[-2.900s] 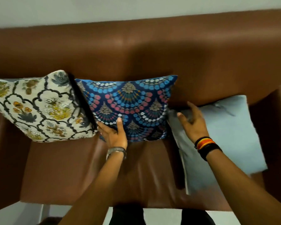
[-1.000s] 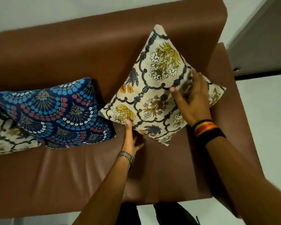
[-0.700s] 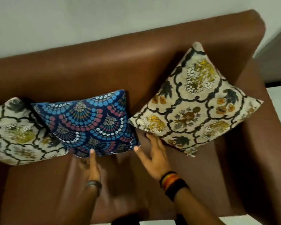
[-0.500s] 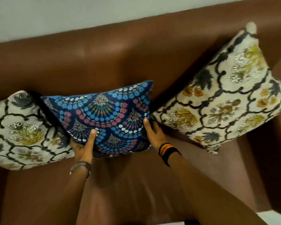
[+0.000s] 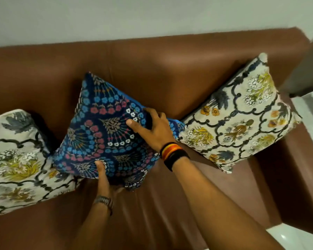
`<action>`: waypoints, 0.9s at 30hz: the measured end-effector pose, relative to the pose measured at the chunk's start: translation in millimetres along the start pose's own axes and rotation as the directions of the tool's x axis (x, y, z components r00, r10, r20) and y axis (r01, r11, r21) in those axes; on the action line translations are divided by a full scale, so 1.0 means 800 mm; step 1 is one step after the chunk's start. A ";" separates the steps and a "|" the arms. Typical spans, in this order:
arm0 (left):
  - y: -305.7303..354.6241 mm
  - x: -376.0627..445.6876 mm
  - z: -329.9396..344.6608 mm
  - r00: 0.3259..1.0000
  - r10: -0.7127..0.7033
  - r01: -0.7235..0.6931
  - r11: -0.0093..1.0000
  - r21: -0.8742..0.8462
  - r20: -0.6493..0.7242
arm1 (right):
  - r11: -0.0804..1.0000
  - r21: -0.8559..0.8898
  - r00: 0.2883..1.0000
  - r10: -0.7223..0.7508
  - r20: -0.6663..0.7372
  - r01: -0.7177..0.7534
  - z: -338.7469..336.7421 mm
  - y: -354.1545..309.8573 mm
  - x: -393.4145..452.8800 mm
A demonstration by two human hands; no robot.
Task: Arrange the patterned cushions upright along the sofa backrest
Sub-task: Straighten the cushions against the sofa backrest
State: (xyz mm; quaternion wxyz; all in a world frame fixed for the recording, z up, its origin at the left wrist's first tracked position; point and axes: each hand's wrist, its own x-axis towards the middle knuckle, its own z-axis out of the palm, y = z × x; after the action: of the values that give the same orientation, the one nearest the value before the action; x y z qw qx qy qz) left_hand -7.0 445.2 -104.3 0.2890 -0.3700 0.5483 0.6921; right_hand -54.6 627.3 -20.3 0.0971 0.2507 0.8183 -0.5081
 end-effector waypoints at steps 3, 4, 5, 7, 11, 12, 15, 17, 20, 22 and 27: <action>-0.010 -0.001 -0.003 1.000 0.012 -0.012 0.999 -0.033 -0.017 | 0.998 0.031 0.998 -0.063 0.014 0.062 -0.015 0.014 -0.009; -0.013 -0.004 -0.002 0.999 0.038 -0.039 0.999 -0.032 -0.021 | 0.995 0.042 0.996 -0.087 -0.006 0.087 -0.017 0.021 -0.015; -0.012 -0.010 0.003 0.999 0.049 -0.049 0.998 -0.033 -0.017 | 0.994 0.045 0.994 -0.103 -0.037 0.104 -0.019 0.026 -0.022; -0.012 -0.013 0.014 0.999 0.049 -0.050 0.999 0.008 0.021 | 0.993 0.047 0.990 -0.102 -0.095 0.107 -0.024 0.037 -0.027; -0.012 -0.016 0.018 0.997 0.071 -0.070 0.996 0.064 -0.008 | 0.994 0.047 0.995 -0.098 -0.024 0.099 -0.045 0.047 -0.022; -0.013 -0.020 0.013 0.997 0.072 -0.070 0.995 0.076 -0.024 | 0.994 0.012 0.994 -0.109 -0.004 0.109 -0.048 0.046 -0.022; -0.016 -0.038 -0.030 0.992 0.083 -0.075 0.993 0.091 -0.092 | 0.988 -0.078 0.989 -0.136 -0.054 0.132 -0.045 0.040 -0.050; -0.010 -0.057 -0.069 0.982 0.071 -0.056 0.995 0.087 -0.174 | 0.980 -0.085 0.966 -0.194 -0.173 0.181 -0.025 0.030 -0.090; 0.015 -0.076 -0.164 0.916 0.094 -0.083 0.996 0.046 -0.390 | 0.964 -0.017 0.949 -0.266 -0.171 0.267 0.047 0.012 -0.155; 0.041 -0.075 -0.228 0.822 0.214 -0.177 0.977 0.119 -0.528 | 0.976 0.071 0.978 -0.207 0.031 0.204 0.106 -0.002 -0.176; 0.135 -0.043 -0.355 0.754 0.331 -0.175 0.934 0.312 -0.567 | 0.964 0.199 0.925 0.091 0.370 -0.175 0.250 -0.037 -0.142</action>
State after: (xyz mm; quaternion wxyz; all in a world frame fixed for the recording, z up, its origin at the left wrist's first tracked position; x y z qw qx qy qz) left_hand -19.3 144.3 -52.7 0.0414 -0.4577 0.7365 0.4963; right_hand 8.0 405.2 -43.1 0.2492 0.2189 0.7041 -0.6279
